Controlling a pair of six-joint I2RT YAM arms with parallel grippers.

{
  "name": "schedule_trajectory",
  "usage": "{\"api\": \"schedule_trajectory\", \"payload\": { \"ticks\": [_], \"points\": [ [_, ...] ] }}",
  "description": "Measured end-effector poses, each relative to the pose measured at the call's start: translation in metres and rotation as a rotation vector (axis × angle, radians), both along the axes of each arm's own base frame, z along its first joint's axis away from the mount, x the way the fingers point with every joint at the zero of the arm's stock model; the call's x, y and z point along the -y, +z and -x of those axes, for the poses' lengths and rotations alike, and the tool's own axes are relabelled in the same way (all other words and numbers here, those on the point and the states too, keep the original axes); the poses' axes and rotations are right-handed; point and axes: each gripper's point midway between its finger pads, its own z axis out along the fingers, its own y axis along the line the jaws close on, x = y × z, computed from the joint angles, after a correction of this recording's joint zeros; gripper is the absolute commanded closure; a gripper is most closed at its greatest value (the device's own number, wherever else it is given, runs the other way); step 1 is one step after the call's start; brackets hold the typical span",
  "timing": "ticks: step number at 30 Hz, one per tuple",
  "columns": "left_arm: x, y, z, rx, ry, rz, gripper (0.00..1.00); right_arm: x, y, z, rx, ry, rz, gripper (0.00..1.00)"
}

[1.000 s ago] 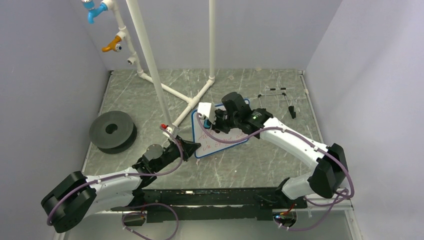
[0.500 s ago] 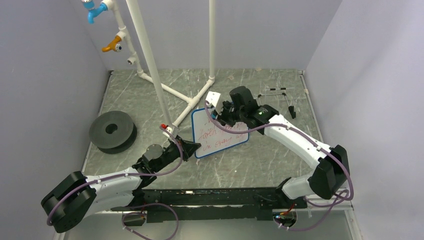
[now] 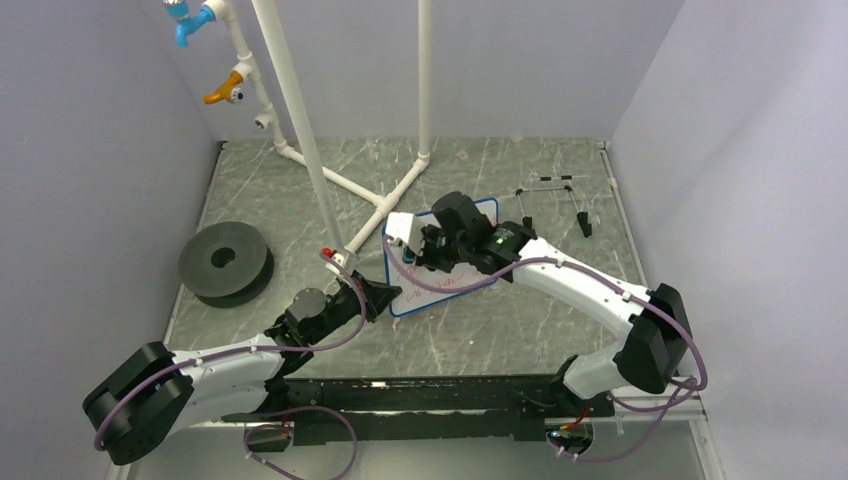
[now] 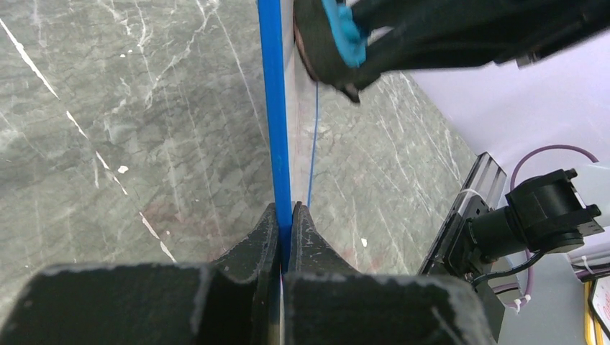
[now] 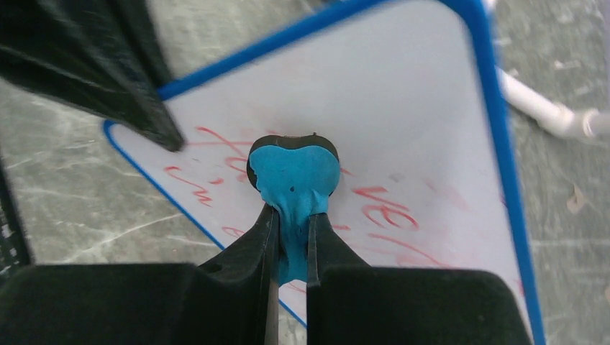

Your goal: Erase the whiteboard

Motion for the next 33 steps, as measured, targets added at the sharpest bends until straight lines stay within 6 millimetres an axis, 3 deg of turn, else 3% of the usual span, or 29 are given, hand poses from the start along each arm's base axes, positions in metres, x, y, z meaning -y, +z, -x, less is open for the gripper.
{"api": "schedule_trajectory", "payload": {
  "ticks": [7, 13, 21, 33],
  "points": [
    [-0.001, 0.000, -0.001, -0.008, 0.010, 0.003, 1.00, 0.032, 0.007, -0.041, 0.016, -0.187, -0.017, 1.00],
    [-0.001, -0.001, -0.001, -0.010, 0.008, 0.001, 1.00, 0.026, 0.005, -0.032, 0.032, -0.131, 0.003, 1.00],
    [0.000, -0.001, 0.001, 0.003, -0.005, -0.008, 1.00, 0.007, -0.007, 0.005, -0.004, 0.048, 0.045, 1.00],
    [0.001, 0.001, 0.000, 0.008, -0.004, -0.008, 1.00, 0.028, 0.002, -0.023, -0.048, -0.076, 0.000, 1.00]
  ]
}}
